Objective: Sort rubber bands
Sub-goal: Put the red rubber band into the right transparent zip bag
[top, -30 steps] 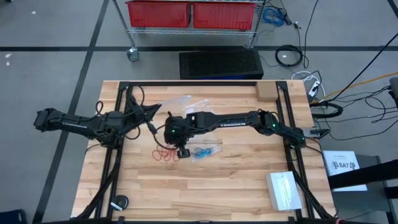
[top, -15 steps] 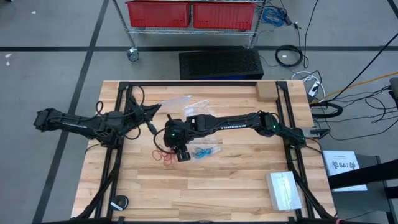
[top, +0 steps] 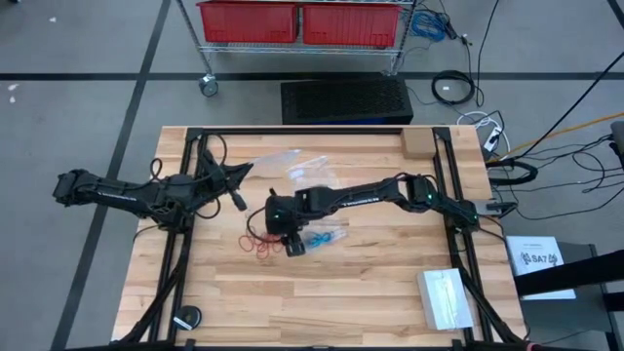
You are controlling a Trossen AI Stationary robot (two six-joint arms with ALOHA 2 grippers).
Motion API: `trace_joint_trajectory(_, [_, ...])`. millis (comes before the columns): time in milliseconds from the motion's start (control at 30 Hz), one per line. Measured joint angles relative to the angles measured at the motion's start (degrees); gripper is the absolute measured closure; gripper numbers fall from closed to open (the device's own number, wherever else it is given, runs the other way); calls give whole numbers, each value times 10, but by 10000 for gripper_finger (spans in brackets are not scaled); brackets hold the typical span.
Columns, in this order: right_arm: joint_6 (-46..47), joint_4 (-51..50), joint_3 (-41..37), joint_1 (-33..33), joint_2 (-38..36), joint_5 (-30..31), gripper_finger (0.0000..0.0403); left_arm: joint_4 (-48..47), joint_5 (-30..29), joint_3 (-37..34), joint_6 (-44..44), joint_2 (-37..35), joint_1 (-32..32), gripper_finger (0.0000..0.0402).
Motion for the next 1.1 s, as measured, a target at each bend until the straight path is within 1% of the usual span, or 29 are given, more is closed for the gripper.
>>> trace_joint_trajectory(167, [8,45,-20,6,4,-1,239,0,0,0,1,0,0,401])
trace_joint_trajectory(267, [21,66,-33,5,5,34,246,0,0,0,1,0,0,401])
trace_joint_trajectory(500, [61,74,-37,-6,14,39,254,0,0,0,0,0,0,401])
trace_joint_trajectory(667, [67,73,-37,-5,29,39,255,0,0,0,0,0,0,402])
trace_joint_trajectory(767, [78,80,-37,-5,34,39,265,-1,0,0,0,0,0,401])
trace_joint_trajectory(833, [78,81,-37,-7,33,39,282,-2,0,0,0,0,0,401])
trace_joint_trajectory(900, [76,78,-37,-8,33,40,308,-2,0,0,0,0,0,401])
trace_joint_trajectory(1033, [75,77,-37,-8,33,39,384,-3,0,0,0,0,0,401])
trace_joint_trajectory(1100, [75,77,-37,-8,33,39,394,-3,0,0,0,0,0,401])
